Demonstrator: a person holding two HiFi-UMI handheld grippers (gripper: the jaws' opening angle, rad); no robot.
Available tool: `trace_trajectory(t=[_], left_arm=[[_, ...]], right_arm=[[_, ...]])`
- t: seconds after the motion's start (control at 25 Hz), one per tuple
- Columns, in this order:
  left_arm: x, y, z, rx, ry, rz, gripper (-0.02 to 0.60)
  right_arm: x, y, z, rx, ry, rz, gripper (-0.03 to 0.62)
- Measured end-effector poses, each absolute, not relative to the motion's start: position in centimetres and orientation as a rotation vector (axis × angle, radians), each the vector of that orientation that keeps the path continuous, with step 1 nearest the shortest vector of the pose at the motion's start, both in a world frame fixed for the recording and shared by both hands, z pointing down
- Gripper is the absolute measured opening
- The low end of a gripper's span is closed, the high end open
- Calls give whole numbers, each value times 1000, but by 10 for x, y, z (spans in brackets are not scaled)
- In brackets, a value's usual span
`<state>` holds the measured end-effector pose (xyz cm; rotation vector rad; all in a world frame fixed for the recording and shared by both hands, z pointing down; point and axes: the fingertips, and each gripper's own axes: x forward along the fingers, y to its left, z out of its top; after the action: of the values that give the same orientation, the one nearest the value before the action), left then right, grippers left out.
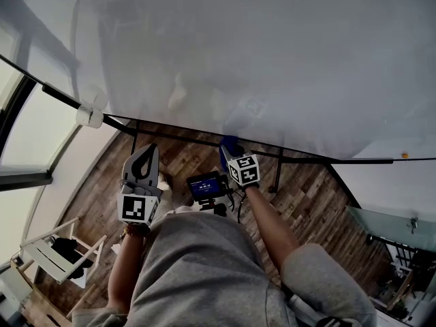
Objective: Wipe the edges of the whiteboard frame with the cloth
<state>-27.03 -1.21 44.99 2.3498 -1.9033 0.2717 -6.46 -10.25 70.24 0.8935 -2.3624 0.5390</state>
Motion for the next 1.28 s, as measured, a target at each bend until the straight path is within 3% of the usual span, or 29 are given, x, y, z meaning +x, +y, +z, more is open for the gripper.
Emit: trace_trajectory(t=[1.28], left_arm=[[-341, -6, 457, 2346, -1940, 187, 8]], right_arm=[[-135, -96, 702, 863, -2365, 499, 94]])
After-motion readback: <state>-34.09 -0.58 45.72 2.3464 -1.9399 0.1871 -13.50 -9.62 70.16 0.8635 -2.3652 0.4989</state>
